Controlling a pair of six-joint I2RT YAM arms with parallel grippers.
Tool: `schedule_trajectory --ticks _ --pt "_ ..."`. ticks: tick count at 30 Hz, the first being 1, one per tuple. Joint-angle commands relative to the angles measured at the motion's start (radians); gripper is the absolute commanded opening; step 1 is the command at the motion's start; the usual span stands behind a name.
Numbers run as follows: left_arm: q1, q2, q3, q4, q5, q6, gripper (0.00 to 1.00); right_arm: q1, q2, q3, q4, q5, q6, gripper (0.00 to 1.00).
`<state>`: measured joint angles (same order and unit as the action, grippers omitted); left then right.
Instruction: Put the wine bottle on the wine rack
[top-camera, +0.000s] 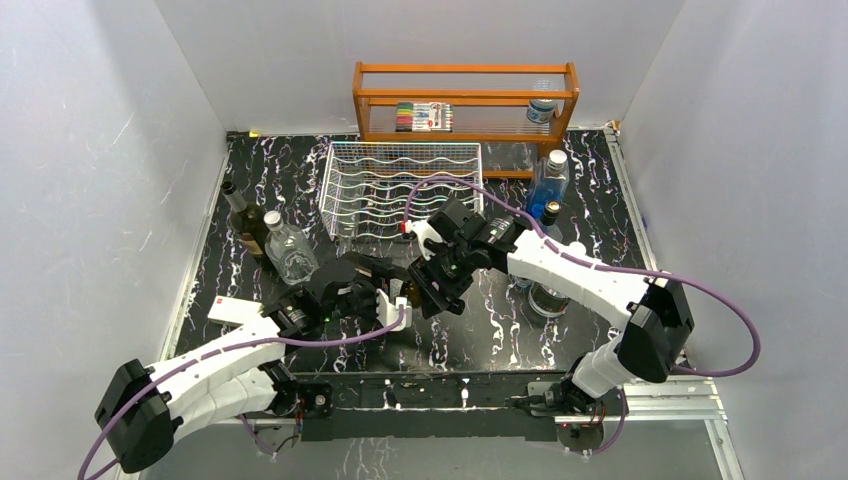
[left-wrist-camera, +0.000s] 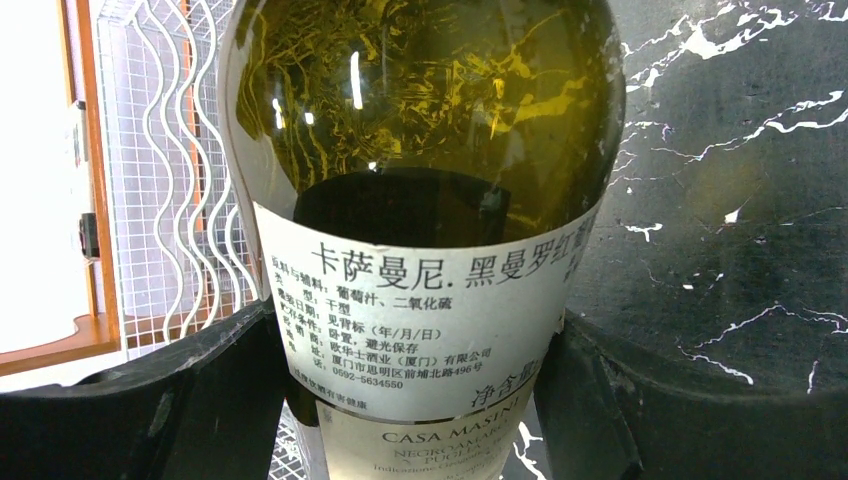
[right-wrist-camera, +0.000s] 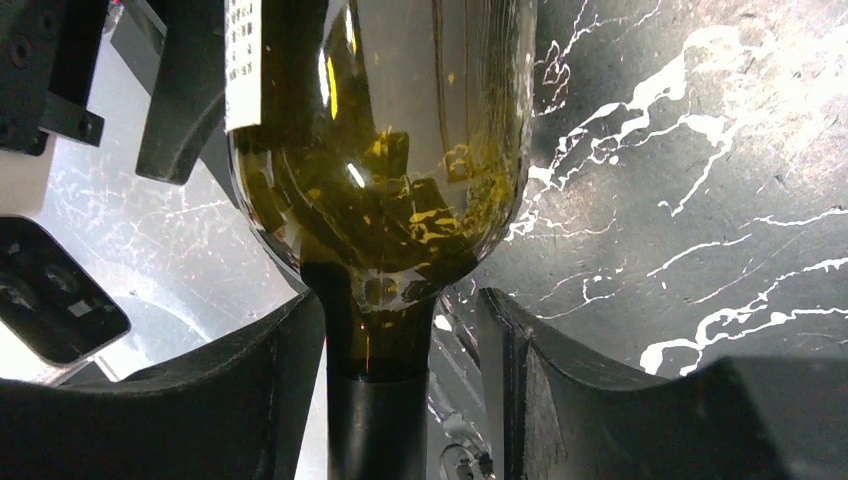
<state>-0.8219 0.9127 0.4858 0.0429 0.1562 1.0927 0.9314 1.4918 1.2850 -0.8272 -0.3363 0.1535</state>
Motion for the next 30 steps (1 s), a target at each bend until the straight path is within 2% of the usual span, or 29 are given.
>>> schedule_trajectory --ticks 1,9,17,20,21,22,25,26,30 --pt "0.000 -0.044 0.031 0.079 0.003 0.017 0.00 0.004 -0.003 0.025 0.068 -0.013 0.014 0.66" --pt "0.001 -0.052 0.037 0.074 0.011 -0.005 0.00 0.006 0.007 -0.012 0.110 -0.029 0.017 0.65" --pt "0.000 -0.047 0.054 0.052 0.017 -0.039 0.00 0.010 -0.016 -0.032 0.101 -0.037 0.017 0.23" --pt "0.001 -0.046 0.059 0.044 0.020 -0.049 0.00 0.012 -0.029 -0.031 0.097 -0.031 0.017 0.16" --pt "-0.001 -0.047 0.062 0.042 0.021 -0.054 0.00 0.011 -0.032 -0.032 0.097 -0.032 0.018 0.16" --pt "0.000 -0.047 0.064 0.040 0.022 -0.058 0.00 0.012 -0.033 -0.033 0.097 -0.035 0.018 0.20" --pt "0.000 -0.048 0.069 0.037 0.021 -0.064 0.00 0.014 -0.029 -0.040 0.093 -0.046 0.017 0.50" --pt "0.000 -0.048 0.069 0.038 0.019 -0.066 0.00 0.014 -0.027 -0.042 0.094 -0.050 0.015 0.55" --pt "0.000 -0.049 0.072 0.033 0.017 -0.073 0.00 0.014 -0.010 -0.043 0.095 -0.053 0.013 0.59"
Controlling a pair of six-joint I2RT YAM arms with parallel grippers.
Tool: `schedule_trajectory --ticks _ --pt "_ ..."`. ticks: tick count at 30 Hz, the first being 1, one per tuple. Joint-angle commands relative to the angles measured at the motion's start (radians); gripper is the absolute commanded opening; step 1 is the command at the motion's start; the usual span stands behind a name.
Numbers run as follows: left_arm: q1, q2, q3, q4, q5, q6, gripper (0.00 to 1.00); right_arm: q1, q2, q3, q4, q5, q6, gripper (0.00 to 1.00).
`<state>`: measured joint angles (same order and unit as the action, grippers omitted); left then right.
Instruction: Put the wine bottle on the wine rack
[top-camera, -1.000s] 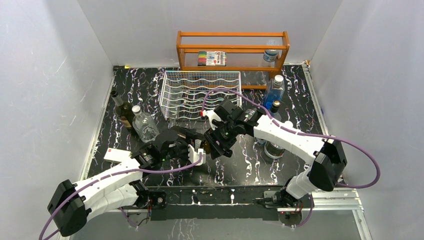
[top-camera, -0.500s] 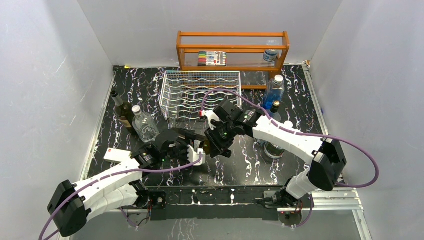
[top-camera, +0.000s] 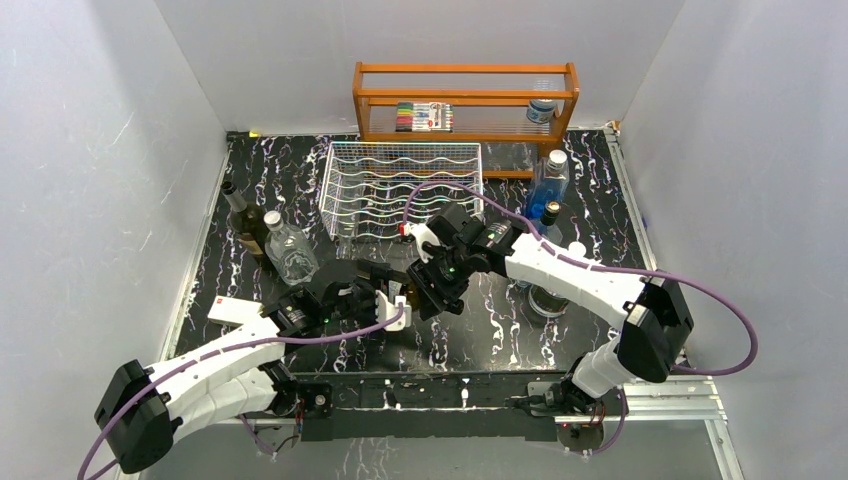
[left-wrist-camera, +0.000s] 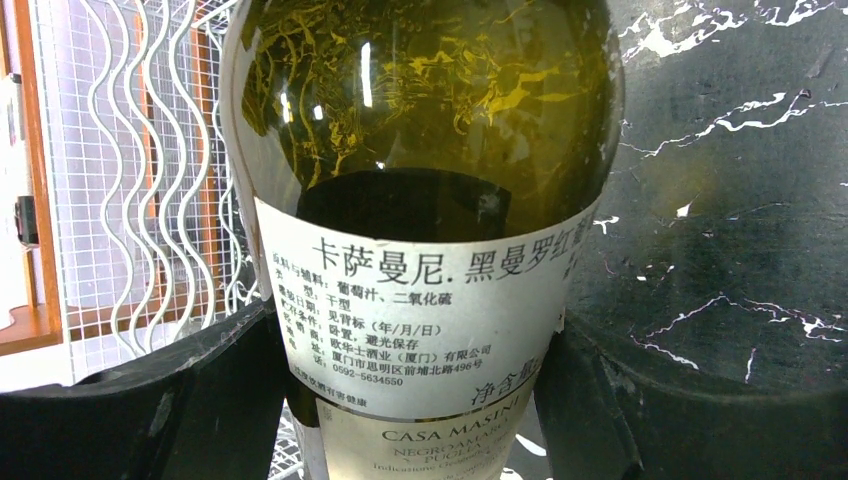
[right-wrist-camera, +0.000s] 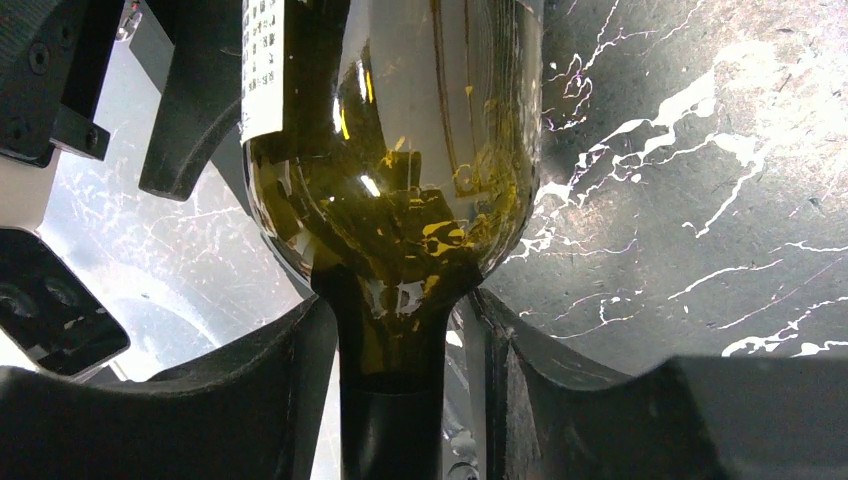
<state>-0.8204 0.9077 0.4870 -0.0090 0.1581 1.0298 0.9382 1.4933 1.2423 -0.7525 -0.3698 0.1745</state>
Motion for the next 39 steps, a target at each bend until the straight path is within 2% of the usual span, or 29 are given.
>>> schedule_trajectory --ticks 1,6,8,11,13,14,17,18,19,20,26,29,35,39 --pt "-0.001 -0.043 0.071 0.082 0.014 -0.013 0.00 0.007 -0.009 0.001 0.019 -0.022 -0.007 0.59" --pt "-0.001 -0.039 0.078 0.070 0.006 -0.023 0.00 0.007 -0.004 0.002 0.011 -0.028 -0.008 0.52" --pt "0.000 -0.037 0.080 0.071 0.007 -0.031 0.00 0.007 -0.007 0.004 0.006 -0.031 -0.009 0.38" --pt "0.001 -0.033 0.090 0.065 0.016 -0.043 0.00 0.007 -0.012 0.012 0.001 -0.029 -0.010 0.00" --pt "0.000 -0.030 0.091 0.083 -0.002 -0.068 0.02 0.010 -0.021 0.023 -0.006 -0.029 -0.012 0.00" --pt "0.000 -0.029 0.089 0.092 -0.011 -0.081 0.12 0.011 -0.028 0.028 -0.007 -0.026 -0.012 0.00" --pt "0.000 -0.035 0.083 0.100 -0.019 -0.095 0.54 0.012 -0.063 0.039 -0.008 -0.007 -0.014 0.00" --pt "0.000 -0.042 0.077 0.108 -0.021 -0.097 0.70 0.013 -0.075 0.042 -0.010 -0.005 -0.015 0.00" --pt "0.000 -0.049 0.068 0.117 -0.022 -0.096 0.91 0.014 -0.087 0.045 -0.010 0.000 -0.014 0.00" --pt "0.000 -0.056 0.061 0.124 -0.024 -0.092 0.98 0.013 -0.099 0.047 -0.011 0.013 -0.012 0.00" --pt "0.000 -0.079 0.072 0.052 0.003 -0.054 0.98 0.014 -0.174 0.045 -0.029 0.124 0.017 0.00" --pt "0.000 -0.076 0.099 -0.007 0.046 -0.042 0.98 0.014 -0.207 0.032 -0.036 0.153 0.027 0.00" --pt "0.000 -0.087 0.121 -0.057 0.040 -0.037 0.98 0.014 -0.239 0.001 -0.058 0.190 0.032 0.00" --pt "0.000 -0.128 0.178 -0.114 0.040 -0.113 0.98 0.014 -0.264 -0.039 -0.035 0.198 0.037 0.00"
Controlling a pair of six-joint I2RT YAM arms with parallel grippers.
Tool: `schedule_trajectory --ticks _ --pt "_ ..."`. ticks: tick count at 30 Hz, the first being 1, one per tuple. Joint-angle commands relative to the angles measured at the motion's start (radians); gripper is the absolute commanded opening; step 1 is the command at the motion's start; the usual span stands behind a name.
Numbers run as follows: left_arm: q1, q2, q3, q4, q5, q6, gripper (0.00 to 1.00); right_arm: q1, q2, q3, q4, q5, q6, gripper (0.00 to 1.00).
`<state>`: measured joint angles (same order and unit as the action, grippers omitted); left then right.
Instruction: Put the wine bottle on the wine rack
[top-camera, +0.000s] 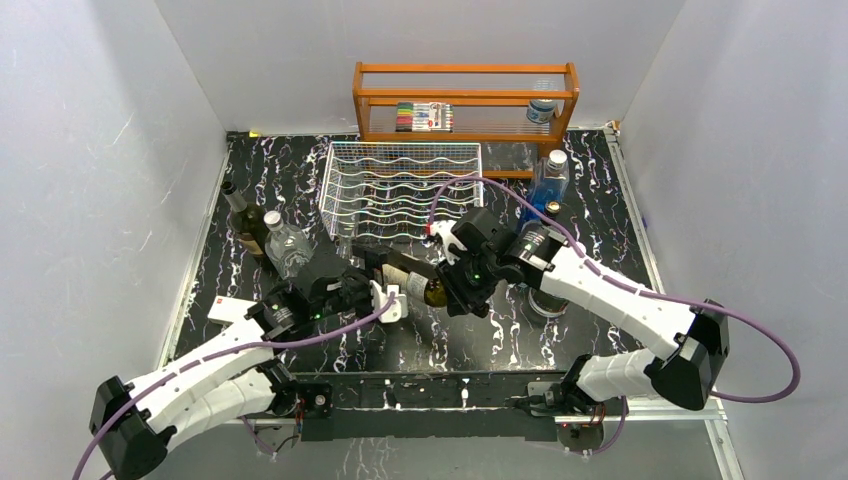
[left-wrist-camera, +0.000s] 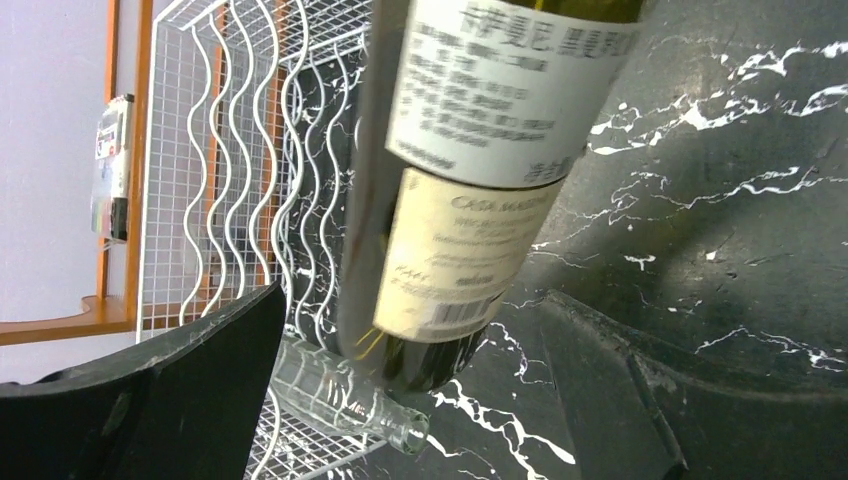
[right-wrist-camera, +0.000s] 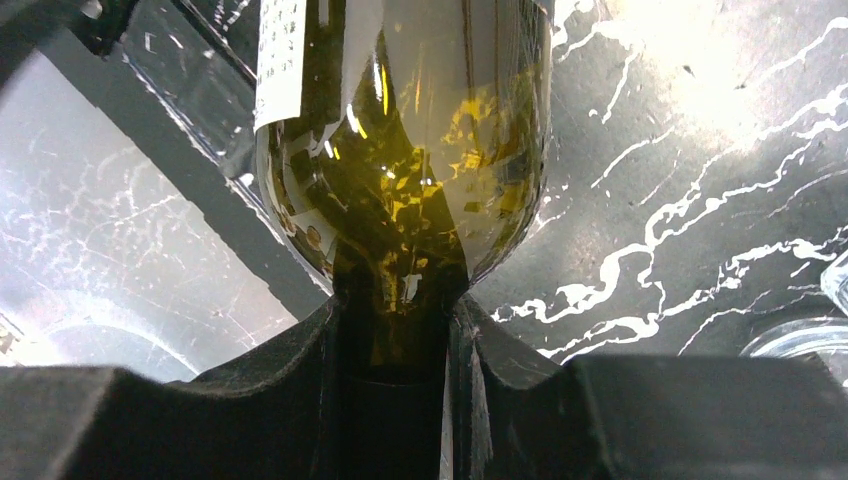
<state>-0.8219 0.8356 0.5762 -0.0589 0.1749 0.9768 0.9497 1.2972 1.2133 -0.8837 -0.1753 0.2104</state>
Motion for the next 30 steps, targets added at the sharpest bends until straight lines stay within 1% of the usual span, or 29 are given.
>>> schedule_trajectory --ticks 1,6,8,10,11,13,16,18,22,27,29,30 --pt "0.001 -0.067 0.104 -0.072 0.020 -0.093 0.98 0.003 -0.078 -0.025 0.117 0.004 0.001 0.00" --pt "0.001 -0.139 0.157 -0.075 -0.059 -0.344 0.98 0.003 -0.101 -0.101 0.222 0.009 0.024 0.00" --pt "0.003 -0.177 0.163 -0.053 -0.109 -0.479 0.98 0.003 -0.100 -0.121 0.259 0.015 0.033 0.00" --pt "0.002 -0.203 0.172 -0.036 -0.202 -0.653 0.98 0.003 -0.109 -0.149 0.314 0.032 0.048 0.00" --pt "0.001 -0.211 0.186 -0.041 -0.250 -0.768 0.98 0.003 -0.117 -0.167 0.342 0.048 0.057 0.00" --pt "0.003 -0.221 0.229 -0.078 -0.332 -0.893 0.98 0.002 -0.139 -0.199 0.409 0.077 0.072 0.00" --pt "0.002 -0.208 0.317 -0.194 -0.348 -0.960 0.98 0.003 -0.175 -0.250 0.499 0.112 0.104 0.00" --pt "0.001 -0.200 0.359 -0.226 -0.386 -1.052 0.98 0.003 -0.188 -0.273 0.535 0.135 0.128 0.00" --pt "0.001 -0.174 0.447 -0.293 -0.380 -1.135 0.98 0.003 -0.195 -0.314 0.614 0.147 0.164 0.00" --pt "0.002 -0.144 0.541 -0.377 -0.423 -1.206 0.98 0.004 -0.168 -0.350 0.670 0.148 0.202 0.00" --pt "0.001 -0.143 0.554 -0.405 -0.422 -1.214 0.98 0.007 -0.163 -0.377 0.713 0.169 0.220 0.00" --pt "0.002 -0.145 0.560 -0.415 -0.424 -1.213 0.98 0.010 -0.153 -0.397 0.765 0.188 0.229 0.00"
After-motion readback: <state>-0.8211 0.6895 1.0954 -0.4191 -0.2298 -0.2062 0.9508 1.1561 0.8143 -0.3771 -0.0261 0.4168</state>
